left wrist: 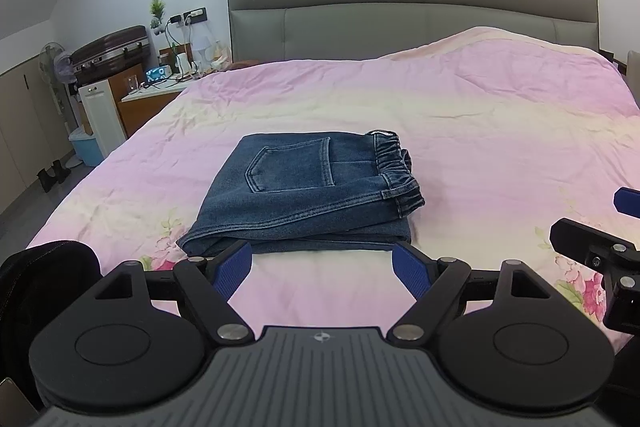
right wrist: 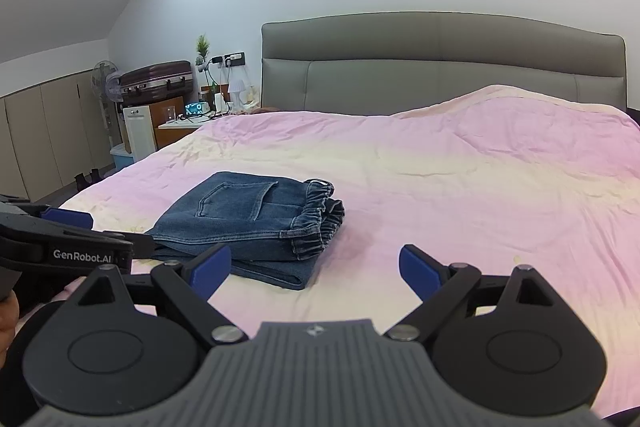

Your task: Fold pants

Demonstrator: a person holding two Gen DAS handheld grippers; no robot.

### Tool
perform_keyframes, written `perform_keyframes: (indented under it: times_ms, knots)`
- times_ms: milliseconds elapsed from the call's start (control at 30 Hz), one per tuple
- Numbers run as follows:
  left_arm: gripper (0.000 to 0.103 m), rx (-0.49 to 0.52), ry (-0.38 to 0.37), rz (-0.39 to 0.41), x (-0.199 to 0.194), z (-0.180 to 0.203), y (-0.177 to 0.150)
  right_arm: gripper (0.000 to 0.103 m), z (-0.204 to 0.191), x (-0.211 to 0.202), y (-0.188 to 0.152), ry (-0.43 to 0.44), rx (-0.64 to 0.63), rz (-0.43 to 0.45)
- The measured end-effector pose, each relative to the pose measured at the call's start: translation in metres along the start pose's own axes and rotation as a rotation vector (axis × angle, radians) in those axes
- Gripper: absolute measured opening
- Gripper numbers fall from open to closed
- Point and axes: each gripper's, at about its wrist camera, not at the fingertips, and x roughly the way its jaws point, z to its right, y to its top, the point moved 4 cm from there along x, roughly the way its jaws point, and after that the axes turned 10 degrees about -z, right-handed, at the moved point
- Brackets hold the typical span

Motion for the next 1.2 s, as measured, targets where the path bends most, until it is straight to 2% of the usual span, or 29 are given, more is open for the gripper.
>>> perform_keyframes:
  times_ms: [600, 733, 1200]
  knots:
    - [0.093, 0.008, -0.003, 0.013, -0.002, 0.0, 0.002, 0.088, 0.0, -0.007, 0.0, 0.003, -0.004, 0.011]
    - [0.093, 0.014, -0.002, 0.016, -0.003, 0.0, 0.001, 0.092, 0.0, -0.008, 0.0, 0.004, -0.003, 0.012]
    - [0.093, 0.02, -0.003, 0.019, -0.004, -0.003, 0.001, 0.097, 0.001, -0.009, 0.003, 0.003, 0.023, 0.005]
